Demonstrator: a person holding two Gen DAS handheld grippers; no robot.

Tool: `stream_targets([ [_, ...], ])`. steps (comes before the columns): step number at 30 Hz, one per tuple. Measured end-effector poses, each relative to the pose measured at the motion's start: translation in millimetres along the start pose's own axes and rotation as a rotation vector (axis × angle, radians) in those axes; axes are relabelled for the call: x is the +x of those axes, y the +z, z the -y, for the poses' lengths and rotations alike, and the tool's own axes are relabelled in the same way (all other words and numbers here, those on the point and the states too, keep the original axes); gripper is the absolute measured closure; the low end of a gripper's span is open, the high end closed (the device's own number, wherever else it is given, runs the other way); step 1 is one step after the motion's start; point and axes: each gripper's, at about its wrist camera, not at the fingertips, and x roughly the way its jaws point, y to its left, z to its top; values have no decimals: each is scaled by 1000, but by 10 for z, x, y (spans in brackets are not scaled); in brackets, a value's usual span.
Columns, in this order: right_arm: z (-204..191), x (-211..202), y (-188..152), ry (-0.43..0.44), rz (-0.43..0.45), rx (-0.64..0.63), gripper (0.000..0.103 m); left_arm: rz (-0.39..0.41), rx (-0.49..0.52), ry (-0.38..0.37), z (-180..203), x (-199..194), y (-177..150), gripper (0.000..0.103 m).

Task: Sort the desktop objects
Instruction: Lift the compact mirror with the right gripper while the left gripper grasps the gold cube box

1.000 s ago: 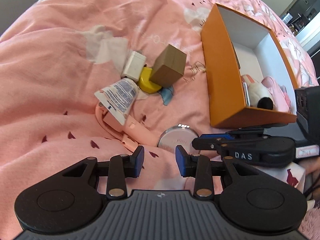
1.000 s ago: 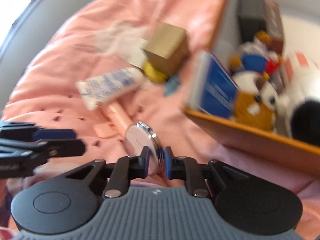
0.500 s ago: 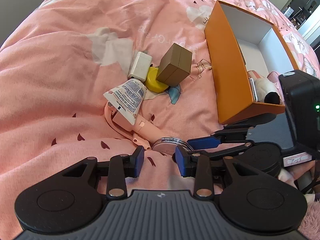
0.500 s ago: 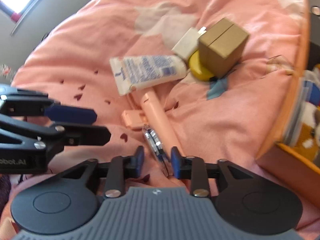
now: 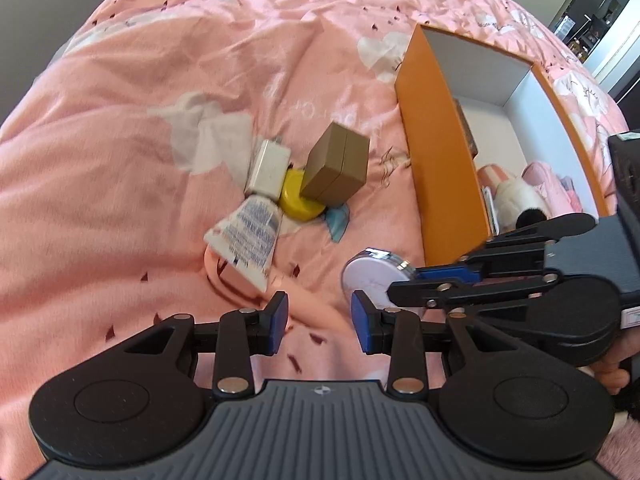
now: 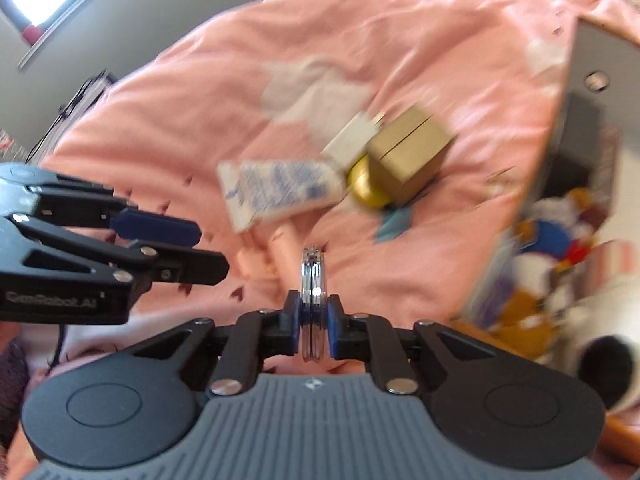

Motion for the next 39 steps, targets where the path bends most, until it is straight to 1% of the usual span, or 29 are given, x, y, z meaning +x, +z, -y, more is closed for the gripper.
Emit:
stream_targets([
  [2, 48, -161, 62, 2, 40, 13, 89, 33, 20, -2, 54, -32, 106, 53],
  [4, 78, -319, 125, -2, 81, 28, 89, 58, 53, 3, 111, -59, 220, 53],
  [6, 126, -482, 194, 8, 125, 57, 89, 88, 88, 8, 172, -86, 330, 51],
  [8, 192, -654, 246, -11, 175, 82, 89, 102, 116, 5, 219, -89, 433, 49],
  [11, 321, -905, 299, -55, 247, 113, 89, 105, 176, -3, 298, -16, 568, 43],
  [14, 486, -1122, 335, -96, 308, 155, 89, 92, 232, 10, 386, 169, 669, 42],
  [18, 707, -1258, 357, -190, 359, 193, 89, 52, 245, 18, 438, 447, 795, 42],
  [21, 909, -1273, 343, -263, 368, 226, 89, 18, 257, 19, 463, 652, 881, 42],
  [24, 1105, -1237, 319, -336, 361, 262, 89, -5, 293, 70, 524, 831, 926, 42],
  [26, 1232, -1215, 295, -367, 357, 287, 89, -21, 314, 103, 556, 934, 945, 42],
  [29, 1389, -1197, 268, -373, 351, 329, 89, -51, 315, 120, 572, 1038, 979, 42],
  [35, 1544, -1137, 240, -392, 342, 361, 89, -86, 323, 141, 600, 1169, 1011, 42],
  [37, 1582, -1114, 233, -396, 338, 371, 89, -91, 315, 152, 593, 1204, 1024, 50],
  [39, 1616, -1093, 216, -395, 332, 383, 89, -87, 301, 145, 574, 1206, 1027, 51],
])
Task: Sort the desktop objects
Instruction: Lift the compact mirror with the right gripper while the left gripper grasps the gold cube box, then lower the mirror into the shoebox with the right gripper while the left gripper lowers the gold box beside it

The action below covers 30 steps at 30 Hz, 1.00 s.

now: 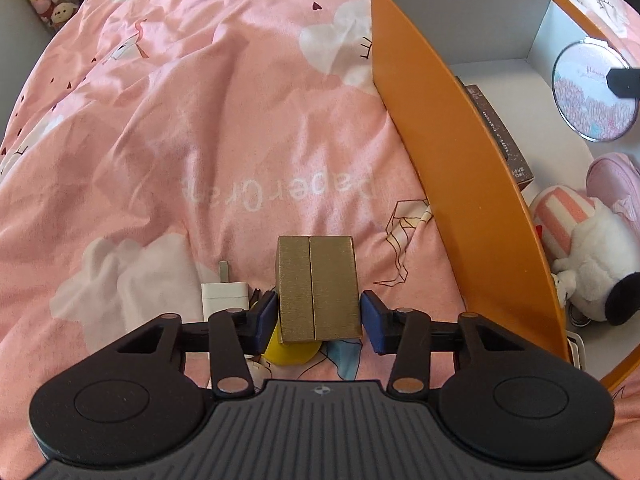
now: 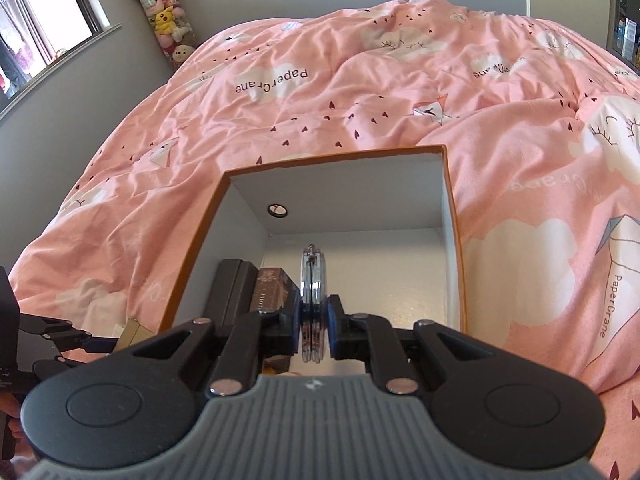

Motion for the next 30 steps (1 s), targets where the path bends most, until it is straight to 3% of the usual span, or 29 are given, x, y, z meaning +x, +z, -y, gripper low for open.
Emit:
stream_targets([
  [9, 86, 59, -40, -6, -16, 25, 89, 61, -112, -72, -217, -263, -46, 52],
  [15, 91, 4, 2, 15, 1, 33, 89, 211, -137, -132, -240, -836, 119, 52],
  [21, 91, -118, 97, 36, 38, 30, 89, 350, -126, -272, -31, -1243, 472, 52],
  [25, 124, -182, 131, 42, 61, 32, 89, 356, -104, -391, 260, -1193, 718, 52],
  [30, 218, -136, 89, 32, 45, 56, 89, 283, -79, -440, 632, -840, 912, 52],
])
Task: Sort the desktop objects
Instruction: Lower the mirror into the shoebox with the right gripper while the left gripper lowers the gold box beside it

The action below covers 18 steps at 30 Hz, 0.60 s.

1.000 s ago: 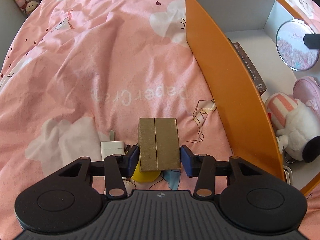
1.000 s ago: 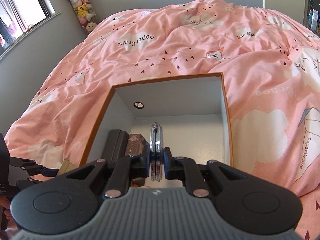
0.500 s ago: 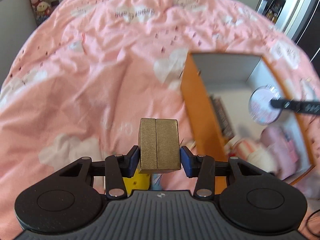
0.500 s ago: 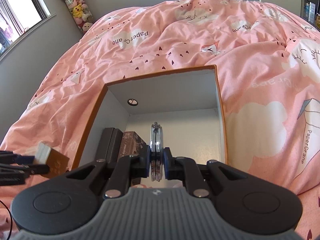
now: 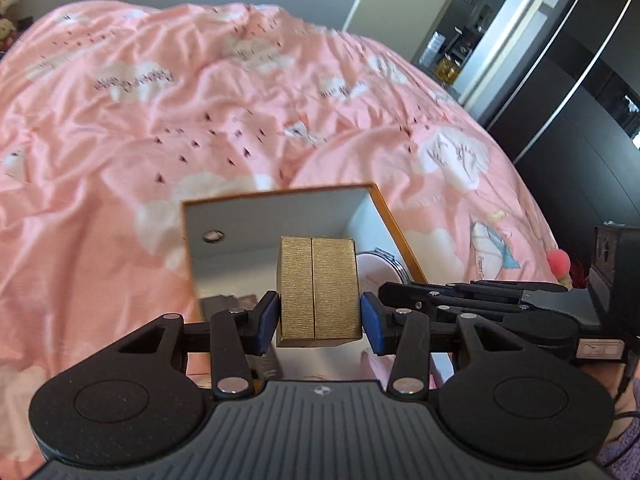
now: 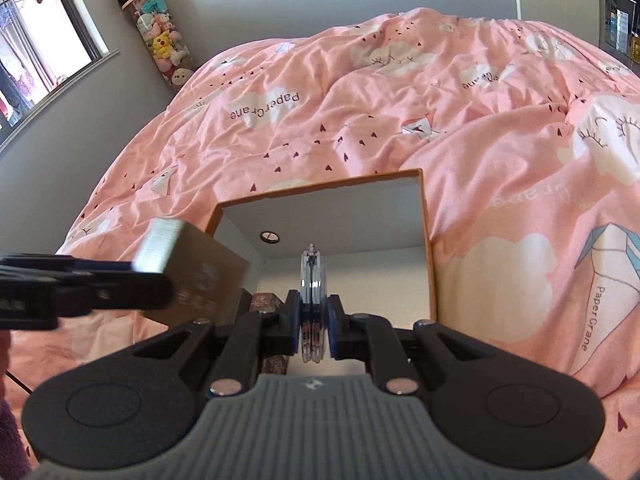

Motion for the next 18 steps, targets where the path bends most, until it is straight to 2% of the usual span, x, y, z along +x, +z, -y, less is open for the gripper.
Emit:
stream_targets([
  [5, 82, 118, -63, -7, -28, 19, 89, -83, -78, -20, -42, 417, -49, 52],
  [11, 150, 256, -93, -11, -60, 31, 89, -123, -157, -2, -145, 643, -140, 52],
  [18, 146, 390, -85, 1, -88, 47, 89, -147, -167, 82, -151, 794, -224, 52],
])
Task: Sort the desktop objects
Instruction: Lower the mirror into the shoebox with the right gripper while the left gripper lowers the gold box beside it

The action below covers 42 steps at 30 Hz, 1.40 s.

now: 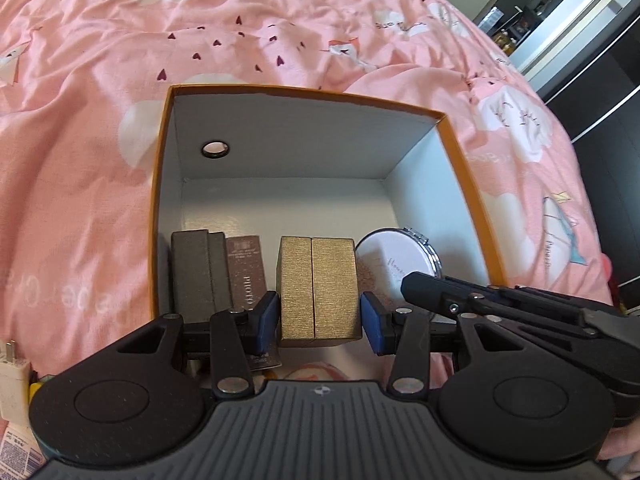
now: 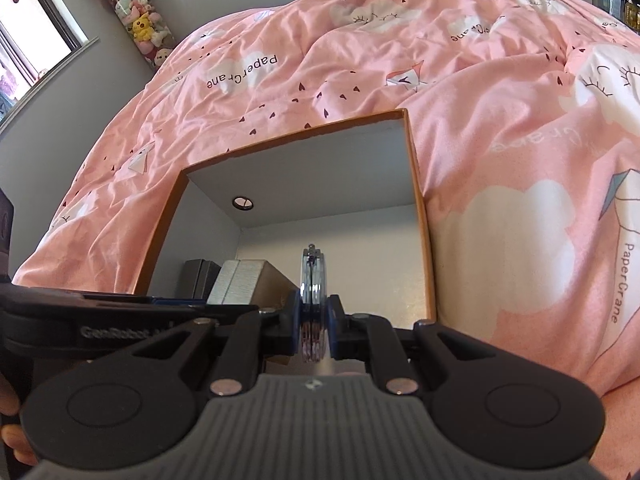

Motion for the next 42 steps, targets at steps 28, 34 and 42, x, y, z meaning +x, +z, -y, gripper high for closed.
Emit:
stream_targets([
  [28, -61, 16, -7, -47, -22, -12, 89, -37, -14, -1, -49, 72, -59, 52],
  [34, -85, -8, -14, -77, -13, -31, 89, -32, -11, -17, -56, 62, -67, 51],
  [42, -84, 1, -12, -94, -24, -43, 89, -25, -47, -76, -115, -12, -56, 47],
])
